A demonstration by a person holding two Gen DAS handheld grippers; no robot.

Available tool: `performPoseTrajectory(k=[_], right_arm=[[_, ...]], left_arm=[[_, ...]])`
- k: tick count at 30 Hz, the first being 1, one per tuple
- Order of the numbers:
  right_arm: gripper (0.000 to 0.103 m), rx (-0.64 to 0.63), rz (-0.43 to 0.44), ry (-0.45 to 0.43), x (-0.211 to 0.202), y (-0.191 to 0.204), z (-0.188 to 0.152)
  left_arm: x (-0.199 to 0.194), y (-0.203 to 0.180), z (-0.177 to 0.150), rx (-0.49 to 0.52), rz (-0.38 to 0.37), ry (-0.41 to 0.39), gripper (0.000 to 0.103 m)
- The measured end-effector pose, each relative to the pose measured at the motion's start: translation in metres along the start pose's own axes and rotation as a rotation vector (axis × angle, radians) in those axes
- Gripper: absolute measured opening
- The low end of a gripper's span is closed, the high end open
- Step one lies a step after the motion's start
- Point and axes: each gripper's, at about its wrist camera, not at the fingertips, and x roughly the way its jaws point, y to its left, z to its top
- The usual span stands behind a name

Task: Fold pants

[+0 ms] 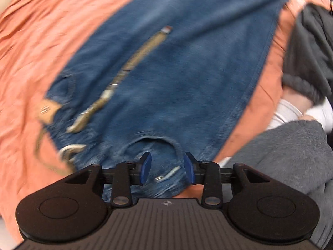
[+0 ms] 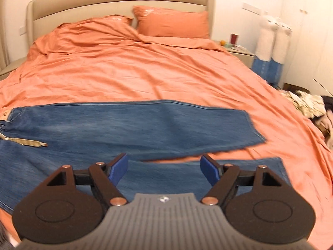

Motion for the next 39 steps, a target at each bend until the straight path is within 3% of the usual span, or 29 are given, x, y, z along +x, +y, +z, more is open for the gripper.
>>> performPoseTrajectory(k=[6,11,14,15,17,18,19,20,23,27,33,39], right_arm=[[0.076,0.232,-0.010,0.083,-0.012,-0.093,-0.036],[0.076,0.126,-0.127,0.136,-0.018,-0.119,-0.062],[0.074,0.063,-0.170,0.167,-0.018,-0.128,-0.079],[0.072,0.048,-0.173,0.175,-0.017,-0.128,-0.084],[0.070,0.008,-0.171,0.190,-0.012,-0.131,-0.092],[0.068,-0.025,-0.170,0.192,-0.010,-0.129,-0.095],[0.067,-0.068,-0.172,0.195,-0.008,-0.125,-0.097],[0.067,-0.123,-0.174,0.194,-0.006,-0.123,-0.100],[0.065,-0.276,-0.172,0.204,0.004,-0.117,-0.107],[0.052,-0.478,-0.188,0.245,0.023,-0.118,-0.120],[0.047,-0.766,-0.279,0.257,0.053,-0.127,-0.139],[0.046,-0.940,-0.334,0.253,0.087,-0.136,-0.153]], left_arm=[[0.033,-0.041,0.022,0.106,-0.035,0.040,0.053],[0.060,-0.064,0.031,0.167,-0.085,0.122,0.053],[0.077,-0.077,0.033,0.224,-0.052,0.155,0.053],[0.083,-0.080,0.034,0.230,-0.029,0.166,0.052],[0.093,-0.083,0.038,0.218,0.012,0.169,0.032],[0.095,-0.086,0.040,0.210,0.028,0.163,0.026],[0.096,-0.090,0.040,0.210,0.044,0.151,0.009],[0.093,-0.094,0.039,0.215,0.060,0.129,0.004],[0.077,-0.097,0.031,0.189,0.096,0.068,0.003],[0.051,-0.090,0.019,0.131,0.112,0.008,0.003],[0.039,-0.077,0.025,0.059,0.107,0.006,0.003],[0.024,-0.074,0.024,-0.049,0.138,-0.032,0.003]])
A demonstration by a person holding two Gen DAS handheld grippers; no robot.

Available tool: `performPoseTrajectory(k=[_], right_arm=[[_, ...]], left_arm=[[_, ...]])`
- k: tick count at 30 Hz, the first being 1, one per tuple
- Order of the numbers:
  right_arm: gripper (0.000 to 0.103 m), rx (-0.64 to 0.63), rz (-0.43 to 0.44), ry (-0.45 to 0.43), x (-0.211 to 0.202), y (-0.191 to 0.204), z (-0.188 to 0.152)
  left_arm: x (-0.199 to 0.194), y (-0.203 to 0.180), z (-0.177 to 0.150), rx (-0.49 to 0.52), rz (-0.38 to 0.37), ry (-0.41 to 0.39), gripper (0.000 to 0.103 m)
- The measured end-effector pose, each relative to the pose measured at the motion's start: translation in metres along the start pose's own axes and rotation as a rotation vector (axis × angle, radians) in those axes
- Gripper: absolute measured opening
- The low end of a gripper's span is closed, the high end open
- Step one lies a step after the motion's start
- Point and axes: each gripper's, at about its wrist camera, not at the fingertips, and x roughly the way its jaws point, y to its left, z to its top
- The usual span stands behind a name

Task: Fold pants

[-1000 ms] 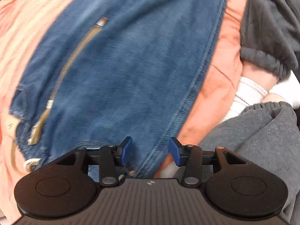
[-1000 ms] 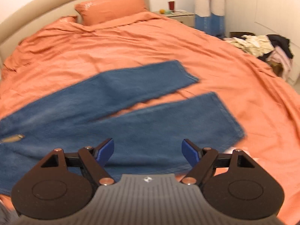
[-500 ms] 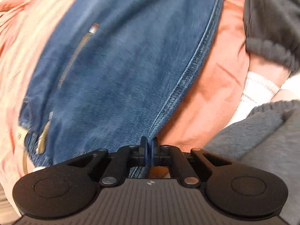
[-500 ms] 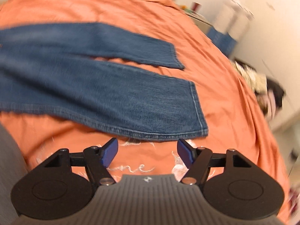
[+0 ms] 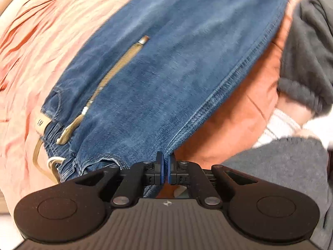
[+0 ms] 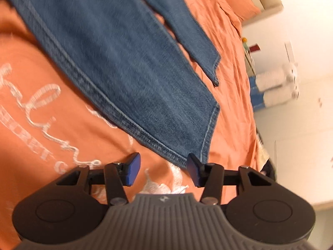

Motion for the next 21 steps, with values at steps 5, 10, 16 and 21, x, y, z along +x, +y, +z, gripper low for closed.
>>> performPoseTrajectory(k=[5,10,16,21], right_arm=[[0.021,-0.065,-0.070,-0.035,0.015,0.011,0.000],[0.000,0.007,-0.141,-0.091,0.004,0.001,-0.004],[0.000,0.228,-0.262,-0.178,-0.035,-0.050,0.011],[0.000,0.328,-0.380,-0.222,-0.058,-0.112,0.060]], left_arm=[[-0.011,0.012,-0.001,-0.131,0.022,-0.064,0.003],[-0.022,0.012,-0.004,-0.213,0.082,-0.150,0.003],[-0.050,0.014,-0.007,-0.279,0.210,-0.270,0.003],[-0.084,0.044,0.018,-0.316,0.310,-0.365,0.003]])
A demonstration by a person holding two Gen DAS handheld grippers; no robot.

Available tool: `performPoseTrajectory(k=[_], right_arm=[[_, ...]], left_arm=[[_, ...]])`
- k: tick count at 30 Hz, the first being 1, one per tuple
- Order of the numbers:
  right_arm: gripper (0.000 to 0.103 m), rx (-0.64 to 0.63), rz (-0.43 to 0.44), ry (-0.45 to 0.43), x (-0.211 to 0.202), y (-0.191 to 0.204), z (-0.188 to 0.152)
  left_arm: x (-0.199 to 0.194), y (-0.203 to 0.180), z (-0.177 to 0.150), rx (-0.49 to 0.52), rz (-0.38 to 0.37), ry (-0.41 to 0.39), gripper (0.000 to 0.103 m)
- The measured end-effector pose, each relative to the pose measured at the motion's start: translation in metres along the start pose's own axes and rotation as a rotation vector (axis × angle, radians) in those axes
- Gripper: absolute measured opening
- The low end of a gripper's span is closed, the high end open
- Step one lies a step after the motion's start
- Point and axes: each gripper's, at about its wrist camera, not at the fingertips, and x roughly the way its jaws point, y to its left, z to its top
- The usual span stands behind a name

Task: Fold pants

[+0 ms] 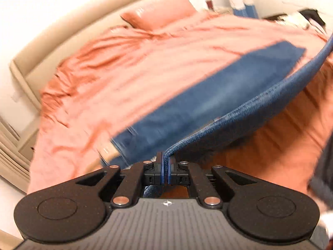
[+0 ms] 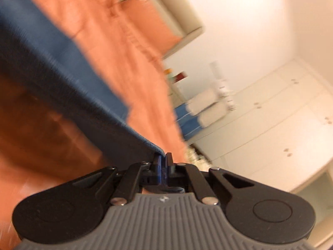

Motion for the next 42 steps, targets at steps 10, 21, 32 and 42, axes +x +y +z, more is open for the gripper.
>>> performPoseTrajectory(k=[10,21,32,42], right_arm=[[0.000,-0.087,0.000,0.184,0.122,0.038,0.097],[0.000,-0.212,0.071,0.276,0.254,0.126,0.154],[0.000,-0.257,0.168,0.289,0.293,0.178,0.144],[0.000,-0.157,0.180,0.308,0.302,0.163,0.166]], left_arm=[[0.102,0.035,0.092,0.040,0.069,0.053,0.003],[0.254,0.056,0.102,0.012,0.044,0.250,0.004],[0.287,0.062,0.076,-0.088,0.043,0.247,0.004],[0.272,0.081,0.090,-0.146,0.058,0.195,0.004]])
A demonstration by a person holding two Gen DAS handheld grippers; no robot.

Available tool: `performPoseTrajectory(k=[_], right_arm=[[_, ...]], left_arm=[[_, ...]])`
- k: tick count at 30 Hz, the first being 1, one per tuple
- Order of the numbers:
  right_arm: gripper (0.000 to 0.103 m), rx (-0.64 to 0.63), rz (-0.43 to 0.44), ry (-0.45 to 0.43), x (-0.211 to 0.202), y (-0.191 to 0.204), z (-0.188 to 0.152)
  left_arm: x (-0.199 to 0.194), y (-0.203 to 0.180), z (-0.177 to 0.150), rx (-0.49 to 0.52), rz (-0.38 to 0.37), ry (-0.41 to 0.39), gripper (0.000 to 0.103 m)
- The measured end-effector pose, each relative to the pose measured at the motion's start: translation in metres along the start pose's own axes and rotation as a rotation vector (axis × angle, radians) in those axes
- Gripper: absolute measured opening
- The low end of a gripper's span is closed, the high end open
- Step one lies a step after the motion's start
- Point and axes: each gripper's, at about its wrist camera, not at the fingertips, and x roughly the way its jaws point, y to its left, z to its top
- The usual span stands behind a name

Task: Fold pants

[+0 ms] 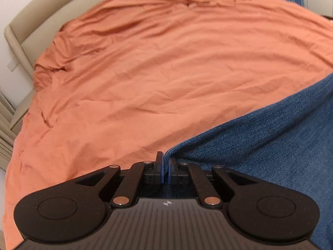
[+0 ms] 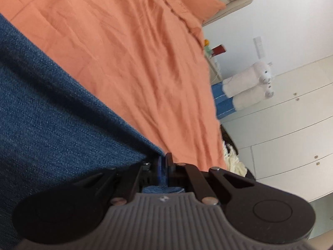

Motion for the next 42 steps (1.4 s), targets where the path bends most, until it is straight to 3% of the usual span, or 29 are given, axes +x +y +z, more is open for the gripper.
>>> performPoseTrajectory(k=[4,5,6,7,8,9,13,18,25,27,31,34,37,41,42], right_arm=[[0.000,-0.041,0.000,0.051,0.016,0.020,0.006],[0.000,-0.038,-0.004,0.055,0.017,0.022,0.007],[0.000,-0.028,-0.005,0.057,0.019,0.022,0.008],[0.005,-0.016,0.008,0.063,0.017,0.023,0.009],[0.024,-0.004,0.016,0.069,0.013,0.022,0.010],[0.043,0.011,0.015,0.059,0.006,0.021,0.011],[0.047,0.129,0.097,0.030,-0.035,0.009,0.022],[0.047,0.286,0.303,-0.023,-0.105,0.017,0.037],[0.047,0.400,0.628,-0.103,-0.217,0.091,0.056],[0.047,0.423,0.685,-0.140,-0.254,0.122,0.061],[0.048,0.495,0.800,-0.152,-0.289,0.169,0.077],[0.048,0.506,0.846,-0.163,-0.300,0.193,0.093],[0.048,0.494,0.817,-0.166,-0.305,0.209,0.109],[0.049,0.470,0.777,-0.137,-0.303,0.218,0.123],[0.049,0.466,0.772,-0.132,-0.298,0.218,0.125]], left_arm=[[0.022,-0.007,-0.001,0.009,-0.010,0.038,0.007],[0.023,-0.005,-0.002,-0.002,-0.009,0.044,0.017],[0.023,-0.003,-0.002,-0.020,-0.009,0.042,0.021],[0.022,-0.001,-0.001,-0.037,-0.011,0.039,0.038],[0.019,0.002,-0.001,-0.051,-0.011,0.035,0.057],[0.013,0.005,-0.002,-0.066,-0.014,0.018,0.061],[-0.011,0.022,-0.006,-0.133,-0.040,0.003,0.062],[-0.051,0.057,-0.035,-0.218,-0.060,0.021,0.062],[-0.087,0.134,-0.091,-0.392,-0.024,0.001,0.063],[-0.088,0.154,-0.108,-0.478,-0.055,-0.021,0.068],[-0.068,0.179,-0.140,-0.693,-0.148,-0.087,0.074],[-0.039,0.181,-0.152,-0.795,-0.209,-0.095,0.074],[-0.016,0.177,-0.160,-0.856,-0.258,-0.114,0.072],[-0.003,0.165,-0.169,-0.847,-0.261,-0.160,0.043],[-0.002,0.162,-0.169,-0.835,-0.240,-0.165,0.041]])
